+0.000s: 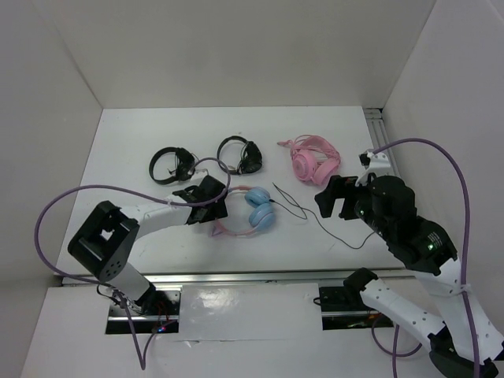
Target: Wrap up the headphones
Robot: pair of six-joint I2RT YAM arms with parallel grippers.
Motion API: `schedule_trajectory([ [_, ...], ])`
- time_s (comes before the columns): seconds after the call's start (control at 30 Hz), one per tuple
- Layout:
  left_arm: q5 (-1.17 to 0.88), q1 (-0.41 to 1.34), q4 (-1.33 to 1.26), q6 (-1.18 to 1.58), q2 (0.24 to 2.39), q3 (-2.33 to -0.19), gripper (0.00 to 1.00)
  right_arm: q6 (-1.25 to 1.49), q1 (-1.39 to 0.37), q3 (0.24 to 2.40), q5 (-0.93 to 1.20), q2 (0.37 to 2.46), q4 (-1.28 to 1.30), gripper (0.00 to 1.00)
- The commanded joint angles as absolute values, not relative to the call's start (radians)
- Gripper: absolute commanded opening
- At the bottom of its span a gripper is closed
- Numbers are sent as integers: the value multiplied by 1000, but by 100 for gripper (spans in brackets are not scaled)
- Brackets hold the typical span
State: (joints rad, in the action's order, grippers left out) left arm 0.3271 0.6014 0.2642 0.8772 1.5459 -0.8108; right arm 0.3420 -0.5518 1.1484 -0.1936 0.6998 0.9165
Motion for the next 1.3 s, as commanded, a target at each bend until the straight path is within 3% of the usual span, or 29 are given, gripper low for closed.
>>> schedule_trajectory([
  [0.0,431,620,235,919,1617,-838,90,321,-548,1134,-160,666,838,100],
  [0.13,431,629,225,933,1670,-848,68,310,-548,1134,-150,644,828,100],
  [0.17,422,638,215,942,1671,-838,57,310,-548,1134,-150,644,828,100],
  [0.37,402,678,258,942,1628,-818,32,301,-548,1132,-160,644,830,100],
  [0.4,402,678,279,942,1615,-830,26,301,-548,1132,-160,635,830,100],
  [0.47,429,690,383,951,1583,-860,3,301,-548,1109,-149,635,799,100],
  [0.5,443,690,429,951,1539,-874,0,314,-548,1100,-135,635,787,100],
  [0.73,609,699,837,901,1275,-1090,0,419,-548,843,41,525,328,100],
  [1.0,515,672,1008,738,1046,-1322,0,373,-548,460,329,471,-254,100],
  [1.03,500,672,1023,727,1037,-1344,6,361,-548,448,350,491,-294,98],
  [1.17,500,647,1123,718,1037,-1471,9,321,-548,437,477,635,-474,91],
  [1.27,477,638,1143,696,1013,-1520,9,308,-560,437,523,756,-553,79],
])
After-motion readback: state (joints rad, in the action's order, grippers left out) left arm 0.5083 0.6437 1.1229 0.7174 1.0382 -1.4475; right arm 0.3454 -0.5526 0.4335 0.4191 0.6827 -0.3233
